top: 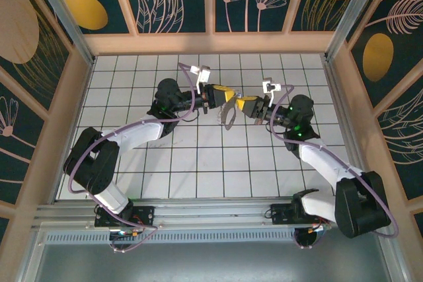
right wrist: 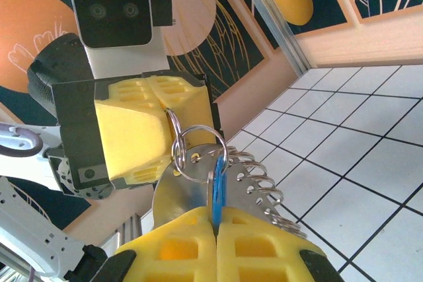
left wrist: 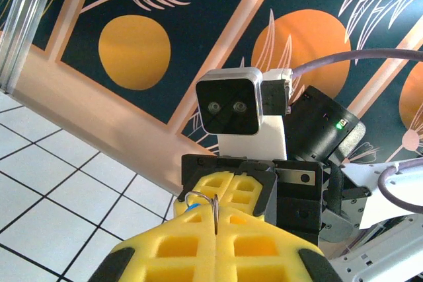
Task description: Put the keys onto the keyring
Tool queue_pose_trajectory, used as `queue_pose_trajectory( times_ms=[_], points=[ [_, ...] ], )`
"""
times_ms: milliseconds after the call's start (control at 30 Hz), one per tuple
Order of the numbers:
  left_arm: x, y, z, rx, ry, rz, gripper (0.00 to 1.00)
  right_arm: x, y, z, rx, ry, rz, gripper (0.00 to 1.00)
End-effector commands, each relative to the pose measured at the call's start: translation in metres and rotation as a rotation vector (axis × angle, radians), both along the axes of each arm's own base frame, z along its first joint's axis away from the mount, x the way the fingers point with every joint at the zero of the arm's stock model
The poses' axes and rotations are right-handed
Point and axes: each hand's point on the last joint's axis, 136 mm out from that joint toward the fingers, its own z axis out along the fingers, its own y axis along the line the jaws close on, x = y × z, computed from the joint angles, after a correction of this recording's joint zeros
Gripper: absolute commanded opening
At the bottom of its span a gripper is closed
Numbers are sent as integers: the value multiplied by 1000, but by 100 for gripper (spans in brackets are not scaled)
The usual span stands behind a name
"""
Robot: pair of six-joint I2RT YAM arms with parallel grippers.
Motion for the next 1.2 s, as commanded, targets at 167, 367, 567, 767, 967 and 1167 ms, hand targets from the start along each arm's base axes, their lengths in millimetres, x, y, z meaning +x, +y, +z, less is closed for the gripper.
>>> queue_pose_trajectory(
  times_ms=[167, 367, 567, 767, 967, 1167],
  points=[
    [-15, 8, 37, -89, -88, -8, 0, -15, 24, -11, -39, -6, 74, 0],
    [-15, 9, 36, -91, -92, 8, 0, -20, 34, -19, -66, 4, 99, 0],
    [-15, 10, 37, -92, -94, 8, 0, -17, 28, -19, -64, 3, 55, 0],
    [-9, 16, 35, -120, -60, 73, 0, -11, 8, -9, -47, -2, -39, 40],
    [-4, 26, 39, -198, -10, 129, 0, -7, -35, 20, 29, -41, -208, 46],
    [-8, 25, 43, -249, 20, 137, 0, 6, -48, 55, 140, -47, -301, 46]
  ],
)
